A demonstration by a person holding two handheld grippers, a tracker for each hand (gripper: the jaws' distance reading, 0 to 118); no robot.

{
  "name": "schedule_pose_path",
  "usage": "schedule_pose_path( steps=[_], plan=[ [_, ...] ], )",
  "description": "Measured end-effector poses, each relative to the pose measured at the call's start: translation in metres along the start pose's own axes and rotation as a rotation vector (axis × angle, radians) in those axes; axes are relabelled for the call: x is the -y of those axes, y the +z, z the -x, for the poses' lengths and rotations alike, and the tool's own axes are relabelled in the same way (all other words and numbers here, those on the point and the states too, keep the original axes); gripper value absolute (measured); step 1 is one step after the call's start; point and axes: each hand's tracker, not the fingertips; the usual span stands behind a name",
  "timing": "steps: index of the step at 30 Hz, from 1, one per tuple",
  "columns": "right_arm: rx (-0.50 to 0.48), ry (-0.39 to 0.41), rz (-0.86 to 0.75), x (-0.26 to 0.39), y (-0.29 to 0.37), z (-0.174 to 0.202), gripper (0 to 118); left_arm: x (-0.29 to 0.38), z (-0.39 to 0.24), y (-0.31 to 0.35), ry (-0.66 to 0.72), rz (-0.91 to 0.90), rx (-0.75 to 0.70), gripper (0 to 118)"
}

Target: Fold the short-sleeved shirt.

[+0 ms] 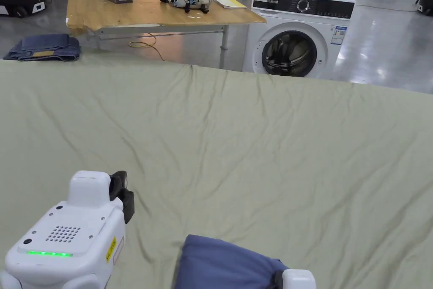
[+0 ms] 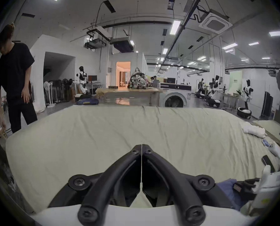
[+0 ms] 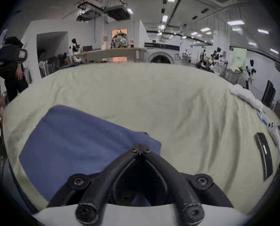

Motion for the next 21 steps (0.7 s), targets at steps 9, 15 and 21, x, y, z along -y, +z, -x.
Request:
schedule_pose_path(
  steps=[9, 15, 21],
  plan=[
    [-0.003, 0.009, 0.004, 0.001, -0.002, -0.001, 0, 0.033, 0.021, -0.025, 0.163, 0.441, 0.302, 0],
    [-0.015, 0.012, 0.016, 0.000, -0.004, -0.005, 0, 0.047, 0.040, -0.063, 0.351, 0.676, 0.598, 15],
    [-0.028, 0.009, 0.017, 0.000, -0.002, -0.008, 0, 0.067, 0.046, -0.096, 0.493, 0.829, 0.793, 89]
  ],
)
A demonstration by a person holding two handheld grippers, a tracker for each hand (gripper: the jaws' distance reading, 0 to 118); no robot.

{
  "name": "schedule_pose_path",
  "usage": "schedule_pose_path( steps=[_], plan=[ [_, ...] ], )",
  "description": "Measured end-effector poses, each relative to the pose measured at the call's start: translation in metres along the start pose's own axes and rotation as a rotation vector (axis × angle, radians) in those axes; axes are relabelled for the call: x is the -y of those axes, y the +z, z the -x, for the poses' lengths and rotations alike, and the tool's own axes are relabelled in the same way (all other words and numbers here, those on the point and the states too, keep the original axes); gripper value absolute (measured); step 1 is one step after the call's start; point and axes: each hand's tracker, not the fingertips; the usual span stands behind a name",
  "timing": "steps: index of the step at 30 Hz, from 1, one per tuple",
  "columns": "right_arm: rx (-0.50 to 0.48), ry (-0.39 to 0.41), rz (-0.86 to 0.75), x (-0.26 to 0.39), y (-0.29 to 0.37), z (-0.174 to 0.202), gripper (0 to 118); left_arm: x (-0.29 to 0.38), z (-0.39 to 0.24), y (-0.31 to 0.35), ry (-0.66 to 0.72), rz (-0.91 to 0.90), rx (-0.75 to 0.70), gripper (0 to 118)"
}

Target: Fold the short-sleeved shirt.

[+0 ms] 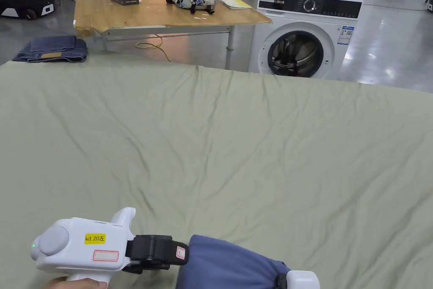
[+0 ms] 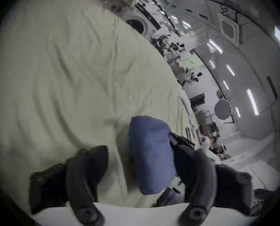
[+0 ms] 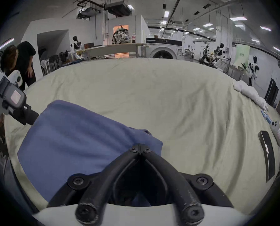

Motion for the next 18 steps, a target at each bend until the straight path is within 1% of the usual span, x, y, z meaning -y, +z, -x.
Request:
schedule_pose_path(
  steps=[2, 3, 5, 9, 10, 11, 12, 13, 15, 16, 18],
  plan=[
    [-0.001, -0.001, 0.000, -0.001, 0.002, 0.001, 0, 0.000, 0.008, -0.012, 0.012, 0.054, 0.076, 89],
    [-0.001, -0.001, -0.001, -0.001, 0.002, 0.001, 0, 0.003, 0.012, -0.023, 0.049, 0.085, 0.068, 89],
    [0.000, -0.001, -0.003, 0.000, 0.002, 0.001, 0, 0.006, 0.021, -0.042, 0.094, 0.133, 0.127, 89],
    [0.000, -0.002, -0.003, -0.001, 0.003, 0.001, 0, 0.011, 0.022, -0.068, 0.143, 0.078, 0.282, 89],
    [0.000, -0.002, -0.002, -0.001, 0.003, 0.001, 0, 0.013, 0.022, -0.072, 0.156, 0.075, 0.278, 84],
    [0.000, -0.002, -0.001, -0.001, 0.003, 0.001, 0, 0.014, 0.021, -0.075, 0.162, 0.072, 0.285, 74],
    [0.000, -0.004, 0.000, -0.001, 0.003, 0.001, 0, 0.016, 0.020, -0.079, 0.154, 0.078, 0.269, 58],
    [-0.001, -0.006, 0.002, -0.001, 0.002, 0.000, 0, 0.018, 0.020, -0.082, 0.141, 0.088, 0.197, 32],
    [-0.001, -0.010, 0.008, -0.001, -0.001, -0.001, 0, 0.021, 0.029, -0.083, 0.138, 0.081, 0.179, 26],
    [-0.001, -0.010, 0.009, -0.001, -0.001, -0.001, 0, 0.022, 0.030, -0.080, 0.161, 0.064, 0.219, 23],
    [0.002, -0.005, 0.010, -0.001, -0.002, -0.001, 0, 0.025, 0.024, -0.079, 0.148, 0.055, 0.205, 20]
  ],
)
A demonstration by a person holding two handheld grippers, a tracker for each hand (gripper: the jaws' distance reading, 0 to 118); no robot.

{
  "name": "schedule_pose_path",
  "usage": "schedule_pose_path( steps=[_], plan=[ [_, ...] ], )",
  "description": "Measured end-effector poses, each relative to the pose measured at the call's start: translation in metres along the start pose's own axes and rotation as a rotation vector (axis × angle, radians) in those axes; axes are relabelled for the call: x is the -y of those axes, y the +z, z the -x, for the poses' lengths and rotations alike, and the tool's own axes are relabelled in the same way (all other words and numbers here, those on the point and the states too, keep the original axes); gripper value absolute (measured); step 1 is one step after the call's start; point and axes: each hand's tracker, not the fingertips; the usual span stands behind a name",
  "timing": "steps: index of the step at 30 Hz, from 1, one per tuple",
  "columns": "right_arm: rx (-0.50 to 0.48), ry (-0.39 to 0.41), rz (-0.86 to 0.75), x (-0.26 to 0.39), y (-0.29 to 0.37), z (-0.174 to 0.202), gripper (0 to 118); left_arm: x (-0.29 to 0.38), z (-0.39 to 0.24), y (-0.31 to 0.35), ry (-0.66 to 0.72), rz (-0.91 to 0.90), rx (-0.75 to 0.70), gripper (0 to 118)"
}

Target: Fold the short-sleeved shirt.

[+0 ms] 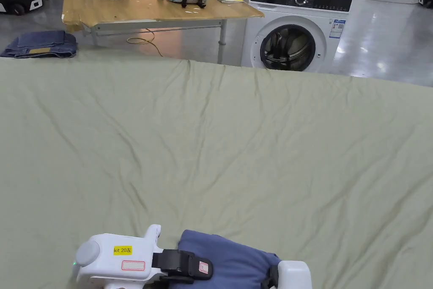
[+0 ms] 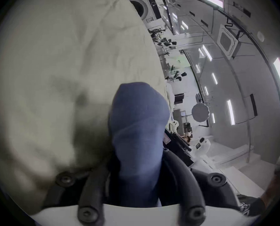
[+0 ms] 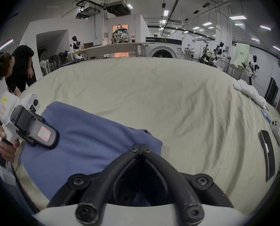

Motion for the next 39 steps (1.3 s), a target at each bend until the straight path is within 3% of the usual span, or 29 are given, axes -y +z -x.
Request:
schedule_pose_path(
  steps=[18, 30, 39],
  plan=[
    [-0.017, 0.002, -0.035, -0.048, 0.014, 0.003, 0, -0.021, -0.049, 0.052, -0.059, -0.021, -0.029, 19],
    [-0.047, 0.082, -0.132, -0.098, 0.015, 0.035, 0, -0.065, -0.057, 0.200, -0.102, -0.135, -0.198, 19],
    [-0.064, 0.091, -0.104, -0.103, -0.006, 0.054, 0, -0.081, -0.045, 0.337, -0.006, -0.277, -0.444, 19]
  ],
)
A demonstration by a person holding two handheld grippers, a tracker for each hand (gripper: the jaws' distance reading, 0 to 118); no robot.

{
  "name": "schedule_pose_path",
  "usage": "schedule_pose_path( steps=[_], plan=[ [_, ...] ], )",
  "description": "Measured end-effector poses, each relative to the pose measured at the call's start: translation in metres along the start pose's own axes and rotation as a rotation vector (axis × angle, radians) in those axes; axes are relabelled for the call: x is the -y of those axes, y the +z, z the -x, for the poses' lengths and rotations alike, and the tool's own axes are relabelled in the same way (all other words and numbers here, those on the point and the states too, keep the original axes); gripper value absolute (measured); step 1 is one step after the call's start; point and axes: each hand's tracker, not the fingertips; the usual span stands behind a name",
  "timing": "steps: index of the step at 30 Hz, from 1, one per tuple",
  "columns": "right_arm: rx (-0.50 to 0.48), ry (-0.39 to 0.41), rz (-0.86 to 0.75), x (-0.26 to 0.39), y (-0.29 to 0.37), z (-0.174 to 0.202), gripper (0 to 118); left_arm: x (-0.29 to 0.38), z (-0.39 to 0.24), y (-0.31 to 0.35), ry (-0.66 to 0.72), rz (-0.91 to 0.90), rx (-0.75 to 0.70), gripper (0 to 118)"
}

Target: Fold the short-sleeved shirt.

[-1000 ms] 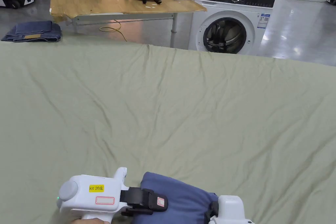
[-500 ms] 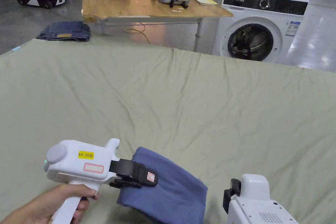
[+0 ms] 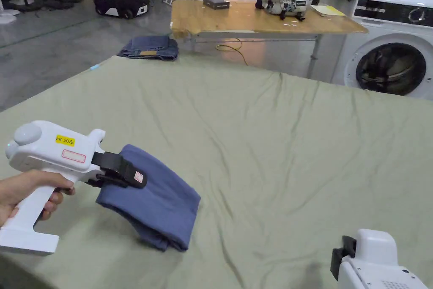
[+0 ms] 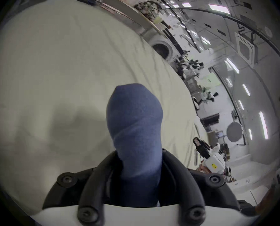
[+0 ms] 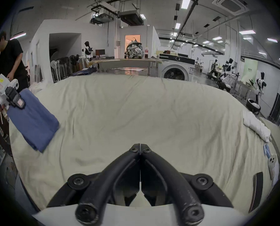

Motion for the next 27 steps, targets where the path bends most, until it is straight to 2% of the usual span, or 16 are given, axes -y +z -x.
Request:
schedule_pose_path(
  steps=[10, 14, 19, 23, 24, 26, 27],
  plan=[
    [0.004, 0.008, 0.044, 0.006, -0.015, 0.007, 0, -0.027, 0.058, 0.081, 0.092, -0.068, -0.186, 19],
    [0.002, 0.007, 0.056, 0.008, -0.019, 0.010, 0, -0.026, 0.076, 0.082, 0.145, -0.066, -0.225, 19],
    [0.000, 0.016, 0.064, 0.008, -0.020, 0.011, 0, -0.029, 0.083, 0.074, 0.154, -0.059, -0.314, 19],
    [0.002, 0.015, 0.065, 0.008, -0.021, 0.009, 0, -0.032, 0.084, 0.075, 0.156, -0.061, -0.326, 19],
    [0.001, 0.014, 0.063, 0.008, -0.021, 0.009, 0, -0.032, 0.083, 0.074, 0.158, -0.058, -0.333, 21],
    [0.001, 0.013, 0.061, 0.007, -0.022, 0.008, 0, -0.034, 0.078, 0.071, 0.142, -0.047, -0.384, 44],
    [0.001, 0.012, 0.062, 0.007, -0.022, 0.007, 0, -0.036, 0.075, 0.070, 0.107, -0.051, -0.462, 57]
  ],
)
